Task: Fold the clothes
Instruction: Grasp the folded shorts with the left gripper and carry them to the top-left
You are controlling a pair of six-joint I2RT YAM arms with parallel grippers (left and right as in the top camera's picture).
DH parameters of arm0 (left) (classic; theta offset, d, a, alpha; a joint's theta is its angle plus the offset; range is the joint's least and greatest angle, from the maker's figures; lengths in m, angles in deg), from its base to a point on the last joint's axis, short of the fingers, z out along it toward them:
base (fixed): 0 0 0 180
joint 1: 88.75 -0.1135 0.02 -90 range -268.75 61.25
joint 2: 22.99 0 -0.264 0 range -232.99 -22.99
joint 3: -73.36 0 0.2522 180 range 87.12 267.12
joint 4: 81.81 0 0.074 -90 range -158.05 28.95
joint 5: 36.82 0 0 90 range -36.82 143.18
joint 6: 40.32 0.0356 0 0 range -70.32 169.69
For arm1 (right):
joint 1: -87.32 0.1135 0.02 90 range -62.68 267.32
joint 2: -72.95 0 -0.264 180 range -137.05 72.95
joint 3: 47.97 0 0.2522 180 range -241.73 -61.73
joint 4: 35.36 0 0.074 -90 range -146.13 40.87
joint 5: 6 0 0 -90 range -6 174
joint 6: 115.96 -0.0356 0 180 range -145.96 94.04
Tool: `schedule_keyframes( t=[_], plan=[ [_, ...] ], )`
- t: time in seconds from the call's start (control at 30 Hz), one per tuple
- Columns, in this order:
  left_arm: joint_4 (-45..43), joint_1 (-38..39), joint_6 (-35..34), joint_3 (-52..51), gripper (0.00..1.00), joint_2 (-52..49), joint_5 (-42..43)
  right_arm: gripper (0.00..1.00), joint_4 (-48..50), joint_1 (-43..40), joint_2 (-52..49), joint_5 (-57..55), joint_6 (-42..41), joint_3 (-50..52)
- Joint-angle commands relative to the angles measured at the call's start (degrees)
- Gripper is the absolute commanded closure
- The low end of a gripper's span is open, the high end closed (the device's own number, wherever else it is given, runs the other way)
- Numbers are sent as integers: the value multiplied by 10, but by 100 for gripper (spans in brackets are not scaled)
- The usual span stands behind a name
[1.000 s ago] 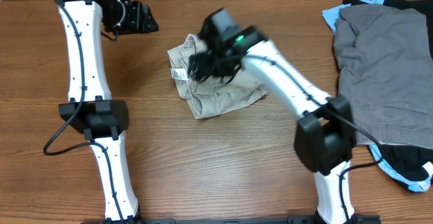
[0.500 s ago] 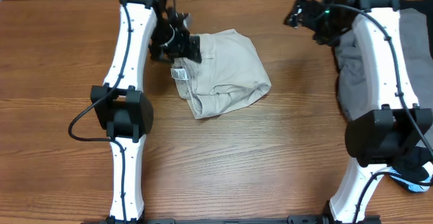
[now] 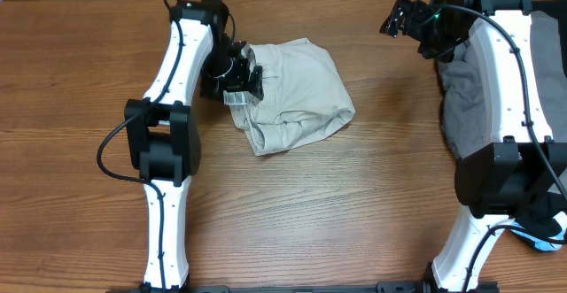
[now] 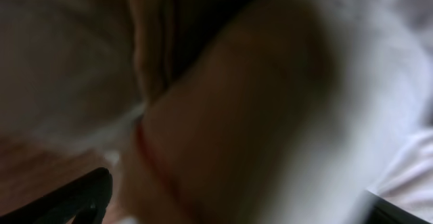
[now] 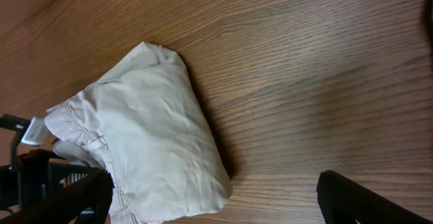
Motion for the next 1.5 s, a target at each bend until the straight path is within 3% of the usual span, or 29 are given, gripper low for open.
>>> schedule_keyframes(
  t=[0.0,0.2,0.33,0.37,0.4,0.43,0.67,1.0,1.2,1.47],
  plan=[
    [-41,20,-34,-47,0,7,-20,0,0,-2,12,-8,5,3],
    [-124,43,-59,-118,0,7,-28,0,-3,-2,12,-15,5,8],
    [-176,57,-63,-164,18,7,-28,0,-4,-2,12,-23,5,18],
    [-188,59,-64,-174,39,7,-28,0,-5,-2,12,-27,5,19],
    [-209,60,-81,-193,92,7,-28,0,-7,-2,12,-28,5,19],
    [-217,59,-91,-199,96,7,-28,0,-8,-2,12,-28,5,19],
    [-265,9,-168,-204,96,7,-27,0,-15,-2,12,-38,5,19],
    [-350,-137,-353,-204,96,7,-27,0,-18,-2,12,-49,5,19],
    [-372,-222,-383,-204,96,7,-54,0,-15,-2,12,-49,5,19],
    [-439,-315,-502,-204,96,7,-88,0,-13,-2,12,-49,5,19]
  ],
)
